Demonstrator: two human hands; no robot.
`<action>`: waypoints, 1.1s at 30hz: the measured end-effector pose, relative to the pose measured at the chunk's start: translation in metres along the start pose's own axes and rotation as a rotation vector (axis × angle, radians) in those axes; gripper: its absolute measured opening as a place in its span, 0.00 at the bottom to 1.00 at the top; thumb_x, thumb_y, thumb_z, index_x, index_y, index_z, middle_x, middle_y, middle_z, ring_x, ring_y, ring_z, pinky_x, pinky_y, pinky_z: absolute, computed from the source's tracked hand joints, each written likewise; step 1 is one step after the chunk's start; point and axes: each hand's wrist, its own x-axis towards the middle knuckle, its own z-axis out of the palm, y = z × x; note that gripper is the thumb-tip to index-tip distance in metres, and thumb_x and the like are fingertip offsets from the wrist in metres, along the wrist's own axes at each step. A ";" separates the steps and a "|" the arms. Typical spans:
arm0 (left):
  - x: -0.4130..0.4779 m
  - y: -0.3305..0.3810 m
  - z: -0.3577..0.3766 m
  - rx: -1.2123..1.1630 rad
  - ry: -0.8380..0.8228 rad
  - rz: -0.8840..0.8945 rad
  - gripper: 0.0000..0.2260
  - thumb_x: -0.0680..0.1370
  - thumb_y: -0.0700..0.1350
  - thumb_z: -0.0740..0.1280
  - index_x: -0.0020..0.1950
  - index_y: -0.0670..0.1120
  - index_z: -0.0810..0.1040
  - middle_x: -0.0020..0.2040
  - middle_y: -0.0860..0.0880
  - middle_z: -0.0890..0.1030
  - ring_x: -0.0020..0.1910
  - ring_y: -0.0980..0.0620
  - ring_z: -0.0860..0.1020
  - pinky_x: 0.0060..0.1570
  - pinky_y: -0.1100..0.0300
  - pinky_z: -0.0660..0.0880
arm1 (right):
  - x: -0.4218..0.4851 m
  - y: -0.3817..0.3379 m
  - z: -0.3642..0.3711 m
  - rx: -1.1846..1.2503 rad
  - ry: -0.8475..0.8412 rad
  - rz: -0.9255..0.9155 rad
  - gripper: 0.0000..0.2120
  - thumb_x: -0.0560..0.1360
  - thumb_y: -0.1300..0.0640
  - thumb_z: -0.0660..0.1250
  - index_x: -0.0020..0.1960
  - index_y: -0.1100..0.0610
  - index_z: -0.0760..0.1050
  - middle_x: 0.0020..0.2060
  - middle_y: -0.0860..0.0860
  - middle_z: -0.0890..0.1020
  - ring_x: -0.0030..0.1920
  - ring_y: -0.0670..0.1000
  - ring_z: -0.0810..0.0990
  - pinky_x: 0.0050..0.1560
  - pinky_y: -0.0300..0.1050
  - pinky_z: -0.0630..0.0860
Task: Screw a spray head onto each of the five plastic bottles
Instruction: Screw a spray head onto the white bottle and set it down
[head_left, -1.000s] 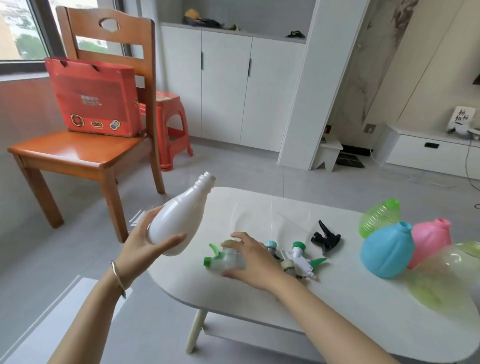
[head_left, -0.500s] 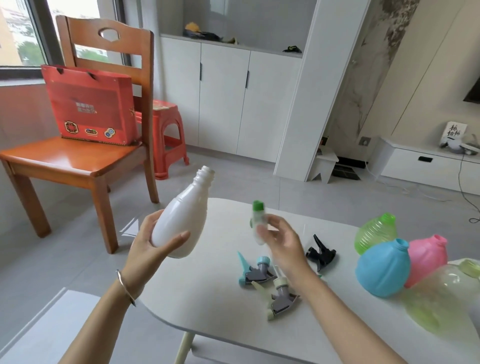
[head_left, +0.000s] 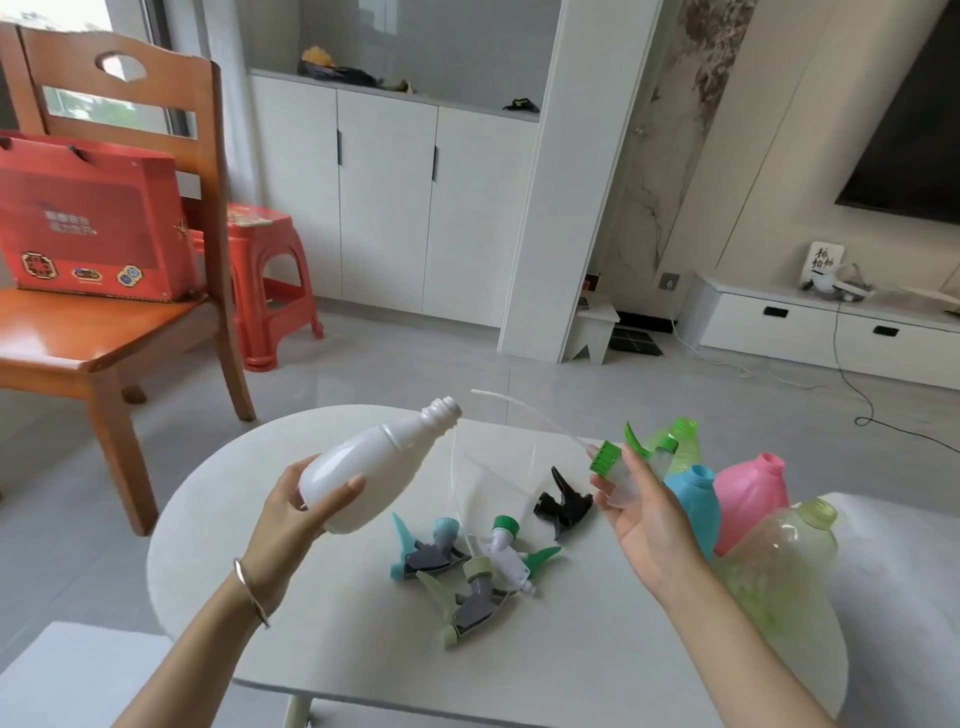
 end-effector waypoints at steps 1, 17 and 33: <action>0.000 -0.001 0.000 -0.008 -0.006 -0.007 0.35 0.55 0.62 0.73 0.59 0.50 0.74 0.56 0.47 0.77 0.51 0.49 0.78 0.43 0.56 0.77 | 0.000 -0.003 0.000 0.002 -0.020 -0.003 0.07 0.70 0.54 0.69 0.47 0.56 0.77 0.40 0.52 0.82 0.32 0.47 0.82 0.30 0.36 0.77; -0.006 -0.003 -0.008 0.024 -0.202 -0.054 0.29 0.58 0.60 0.74 0.57 0.55 0.78 0.53 0.51 0.83 0.53 0.50 0.80 0.52 0.51 0.78 | -0.005 0.010 0.009 -0.273 -0.281 0.115 0.16 0.59 0.57 0.77 0.46 0.59 0.81 0.39 0.54 0.84 0.32 0.48 0.77 0.33 0.37 0.76; -0.015 0.003 0.011 0.054 -0.270 -0.158 0.31 0.60 0.71 0.66 0.55 0.54 0.78 0.50 0.49 0.83 0.48 0.48 0.83 0.38 0.54 0.81 | -0.019 0.019 0.023 -0.561 -0.396 -0.003 0.20 0.59 0.55 0.78 0.49 0.58 0.80 0.34 0.48 0.84 0.35 0.45 0.82 0.37 0.34 0.76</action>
